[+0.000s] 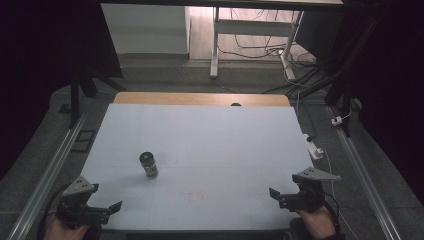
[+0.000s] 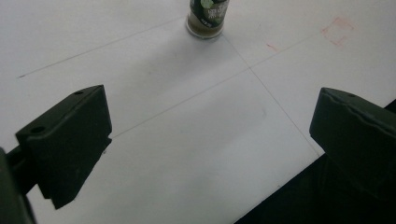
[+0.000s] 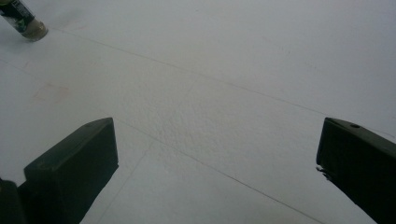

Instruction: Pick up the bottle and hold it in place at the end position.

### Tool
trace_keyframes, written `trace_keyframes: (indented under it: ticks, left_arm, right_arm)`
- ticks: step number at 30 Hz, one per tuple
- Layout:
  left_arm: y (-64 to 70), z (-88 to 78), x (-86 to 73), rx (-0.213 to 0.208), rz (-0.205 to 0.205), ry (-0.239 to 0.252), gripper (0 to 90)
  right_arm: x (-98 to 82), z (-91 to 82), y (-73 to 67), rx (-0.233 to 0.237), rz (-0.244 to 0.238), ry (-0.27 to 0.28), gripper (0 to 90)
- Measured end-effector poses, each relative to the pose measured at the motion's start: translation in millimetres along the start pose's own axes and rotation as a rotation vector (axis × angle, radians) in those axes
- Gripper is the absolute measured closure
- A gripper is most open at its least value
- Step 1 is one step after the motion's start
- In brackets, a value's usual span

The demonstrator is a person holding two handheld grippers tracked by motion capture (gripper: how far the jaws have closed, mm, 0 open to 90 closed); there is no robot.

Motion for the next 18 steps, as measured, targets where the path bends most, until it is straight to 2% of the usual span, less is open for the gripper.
trace_keyframes:
  ticks: [1, 4, 6, 13, 18]
  left_arm:
    - [-0.5, -0.6, 1.9, -0.004, -0.009, 0.018, 0.0]
    - [-1.0, 0.6, 1.3, 0.003, -0.016, 0.007, 0.0]
    - [-0.9, 1.4, 1.0, 0.004, -0.010, -0.001, 0.0]
    - [-1.6, 3.3, 0.1, 0.017, -0.019, -0.021, 0.0]
    - [-3.2, 5.0, 1.5, 0.017, -0.037, -0.026, 0.0]
  right_arm:
    - [-0.2, -0.2, 0.2, 0.003, 0.005, -0.001, 0.0]
    - [-0.5, -1.1, 1.3, -0.007, 0.021, 0.001, 0.0]
    - [-1.7, -1.2, 0.4, 0.007, 0.020, -0.011, 0.0]
    - [-5.6, 2.7, -5.6, 0.025, -0.033, -0.067, 1.0]
    - [-7.3, 3.4, -5.5, 0.023, -0.038, -0.079, 0.6]
Point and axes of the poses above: each handheld gripper's, and its own axes: z roughly forward along the jaws, x roughly out of its top, y roughly to its right, the point moved 9 cm from there along z, roughly forward along the jaws, and after that the axes turned 10 degrees about x, right-handed, at the moved point
